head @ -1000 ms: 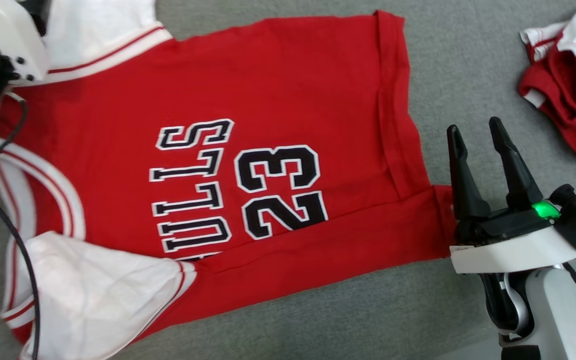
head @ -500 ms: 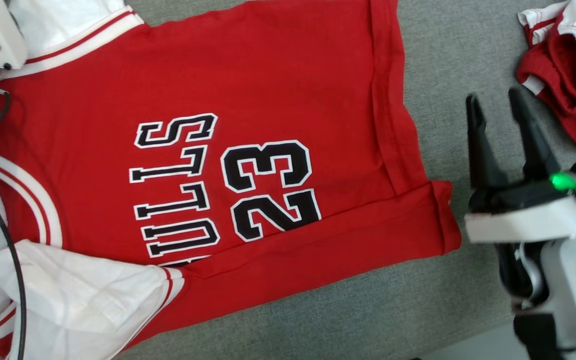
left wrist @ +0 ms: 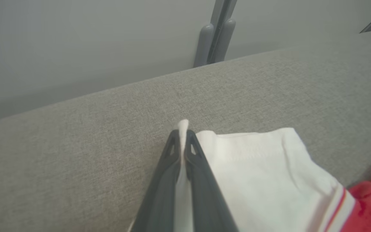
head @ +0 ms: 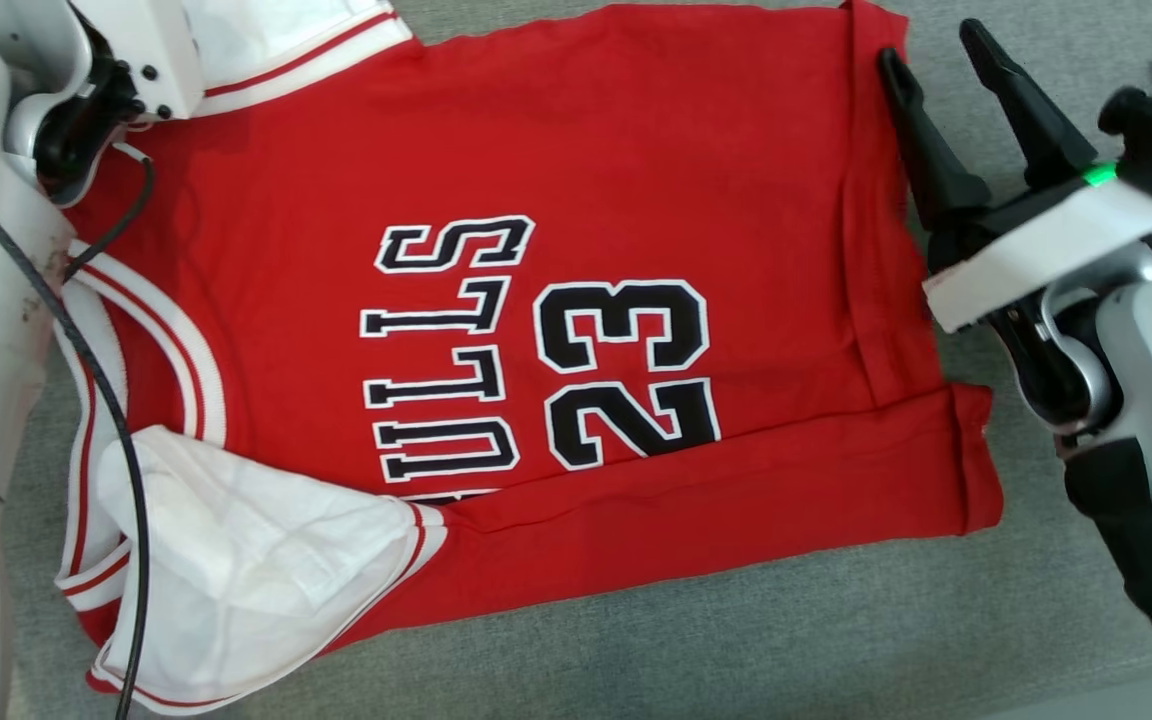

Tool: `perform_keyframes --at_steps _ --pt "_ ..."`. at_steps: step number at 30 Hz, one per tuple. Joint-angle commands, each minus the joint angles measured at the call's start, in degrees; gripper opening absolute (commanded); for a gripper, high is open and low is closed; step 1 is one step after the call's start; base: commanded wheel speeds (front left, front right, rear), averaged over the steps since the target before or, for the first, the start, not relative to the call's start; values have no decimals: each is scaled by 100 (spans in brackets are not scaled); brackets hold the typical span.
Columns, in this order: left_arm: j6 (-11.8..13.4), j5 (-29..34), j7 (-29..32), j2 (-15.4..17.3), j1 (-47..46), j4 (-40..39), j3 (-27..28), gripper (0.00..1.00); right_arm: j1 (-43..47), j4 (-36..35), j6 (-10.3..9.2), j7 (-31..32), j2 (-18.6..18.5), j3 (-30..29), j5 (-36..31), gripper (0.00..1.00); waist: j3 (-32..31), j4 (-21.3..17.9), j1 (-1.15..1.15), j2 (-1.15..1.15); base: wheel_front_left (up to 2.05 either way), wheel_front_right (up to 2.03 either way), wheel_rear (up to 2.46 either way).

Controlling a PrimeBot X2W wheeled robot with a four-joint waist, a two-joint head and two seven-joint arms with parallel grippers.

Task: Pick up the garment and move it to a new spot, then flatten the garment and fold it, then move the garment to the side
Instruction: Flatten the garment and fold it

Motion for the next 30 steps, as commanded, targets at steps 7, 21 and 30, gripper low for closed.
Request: perform_keyframes --at_steps 7,21,30 --pt "-26 -188 -148 -104 -168 -67 -358 0 -807 895 -1 448 -315 758 821 41 -28 227 0 0 0 0 0" --pt "-27 -620 -682 21 -384 -536 -593 0 -1404 918 -2 246 -1126 1165 1873 0 -367 510 0 0 0 0 0" --pt "-20 -1109 -947 362 347 -1646 -405 0 -957 626 -2 99 -1391 1157 2039 0 -513 622 0 0 0 0 0"
